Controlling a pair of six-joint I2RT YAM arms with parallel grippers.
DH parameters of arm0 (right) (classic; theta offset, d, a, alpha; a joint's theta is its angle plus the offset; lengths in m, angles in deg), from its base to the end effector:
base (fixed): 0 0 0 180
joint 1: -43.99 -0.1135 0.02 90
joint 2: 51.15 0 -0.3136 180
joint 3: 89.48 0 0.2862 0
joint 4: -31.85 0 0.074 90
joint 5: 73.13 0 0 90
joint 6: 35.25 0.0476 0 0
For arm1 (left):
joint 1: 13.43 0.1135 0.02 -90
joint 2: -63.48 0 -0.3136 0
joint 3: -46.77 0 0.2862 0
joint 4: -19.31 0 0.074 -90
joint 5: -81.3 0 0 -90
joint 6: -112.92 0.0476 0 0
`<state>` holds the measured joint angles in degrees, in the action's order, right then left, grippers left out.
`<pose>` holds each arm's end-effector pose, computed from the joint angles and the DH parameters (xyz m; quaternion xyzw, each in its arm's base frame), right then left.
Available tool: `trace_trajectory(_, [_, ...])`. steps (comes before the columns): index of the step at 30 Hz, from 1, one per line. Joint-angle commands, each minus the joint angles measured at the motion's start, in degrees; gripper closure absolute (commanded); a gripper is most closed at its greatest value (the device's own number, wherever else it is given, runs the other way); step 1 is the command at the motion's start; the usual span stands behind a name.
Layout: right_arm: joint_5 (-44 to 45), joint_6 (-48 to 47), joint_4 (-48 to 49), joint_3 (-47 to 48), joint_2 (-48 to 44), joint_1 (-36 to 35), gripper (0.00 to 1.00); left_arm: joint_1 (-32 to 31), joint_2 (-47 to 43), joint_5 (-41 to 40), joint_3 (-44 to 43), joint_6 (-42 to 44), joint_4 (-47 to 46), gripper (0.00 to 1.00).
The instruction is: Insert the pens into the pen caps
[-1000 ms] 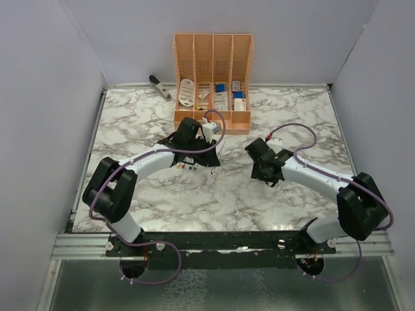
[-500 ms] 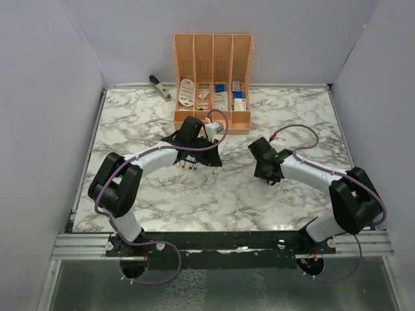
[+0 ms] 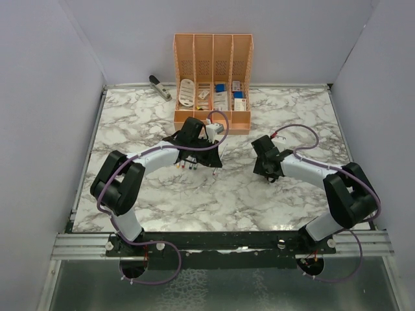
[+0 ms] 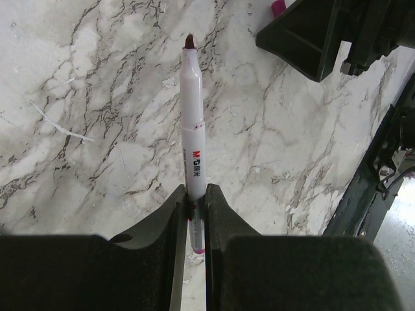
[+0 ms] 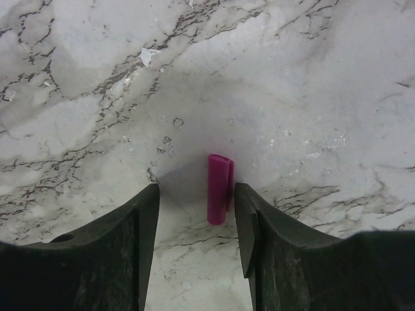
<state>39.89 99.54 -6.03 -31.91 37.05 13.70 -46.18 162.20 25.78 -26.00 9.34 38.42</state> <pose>0.2681 0.1350 0.1715 0.1584 0.9503 -0.0441 0.2643 0.3259 -0.2417 0.2181 0.2586 0.8514 -0.3954 0.2279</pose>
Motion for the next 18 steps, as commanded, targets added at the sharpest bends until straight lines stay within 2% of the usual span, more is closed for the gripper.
trace_trajectory(1, [-2.4,-0.8,0.5,0.3,3.8,0.5,0.53,-0.5,0.3,1.3,-1.5,0.2,-0.4,1.0])
trace_trajectory(13, [-3.9,0.9,-2.6,-0.4,6.2,2.2,0.67,-0.4,0.1,0.8,-1.1,0.6,-0.3,1.0])
trace_trajectory(18, [-3.9,0.7,-6.8,-0.1,7.5,2.3,0.74,-0.4,-0.1,0.5,-1.2,0.7,-0.3,1.0])
